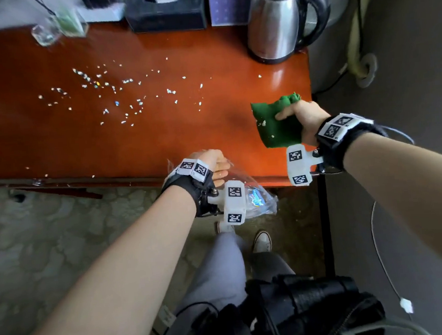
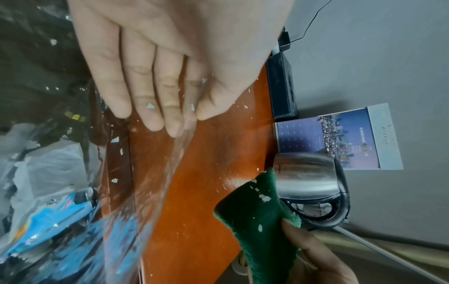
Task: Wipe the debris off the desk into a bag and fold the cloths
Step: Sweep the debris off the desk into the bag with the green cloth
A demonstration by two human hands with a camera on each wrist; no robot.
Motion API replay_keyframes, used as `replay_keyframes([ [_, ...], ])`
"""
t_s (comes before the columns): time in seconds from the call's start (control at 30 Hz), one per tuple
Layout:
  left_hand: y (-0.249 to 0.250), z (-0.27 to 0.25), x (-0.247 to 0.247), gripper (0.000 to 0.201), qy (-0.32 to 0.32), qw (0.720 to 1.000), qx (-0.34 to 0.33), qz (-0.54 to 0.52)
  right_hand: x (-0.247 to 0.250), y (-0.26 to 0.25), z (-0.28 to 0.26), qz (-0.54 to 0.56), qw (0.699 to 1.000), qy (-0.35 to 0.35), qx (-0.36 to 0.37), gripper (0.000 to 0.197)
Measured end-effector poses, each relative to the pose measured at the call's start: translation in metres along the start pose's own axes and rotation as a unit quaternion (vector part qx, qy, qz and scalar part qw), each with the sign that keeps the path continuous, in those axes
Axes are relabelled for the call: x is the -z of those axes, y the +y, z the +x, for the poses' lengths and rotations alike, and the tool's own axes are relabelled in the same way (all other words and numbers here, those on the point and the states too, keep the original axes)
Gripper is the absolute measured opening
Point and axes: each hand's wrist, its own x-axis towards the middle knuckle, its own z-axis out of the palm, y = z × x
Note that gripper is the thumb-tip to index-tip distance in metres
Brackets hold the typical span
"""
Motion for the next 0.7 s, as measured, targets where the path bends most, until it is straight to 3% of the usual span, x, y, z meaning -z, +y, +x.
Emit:
replay_keyframes([
  [0.13, 0.007, 0.013, 0.007, 0.029, -0.043, 0.998, 0.037, 0.022, -0.008, -0.008, 0.021, -0.018, 0.998, 0.047, 0.030, 0.054],
  [0.27, 0.009, 0.032, 0.011, 0.012, -0.010, 0.998, 0.046, 0.041, -0.008, -0.010, 0.063, -0.057, 0.990, 0.116, 0.053, 0.058],
  [0.4, 0.016, 0.047, 0.016, 0.016, -0.017, 0.997, 0.055, 0.057, -0.023, -0.043, 0.052, -0.098, 0.982, 0.148, 0.066, 0.032],
  [0.7, 0.031, 0.073, 0.036, 0.034, -0.042, 0.992, 0.067, 0.103, -0.063, -0.077, 0.096, -0.201, 0.954, 0.196, 0.106, 0.035],
])
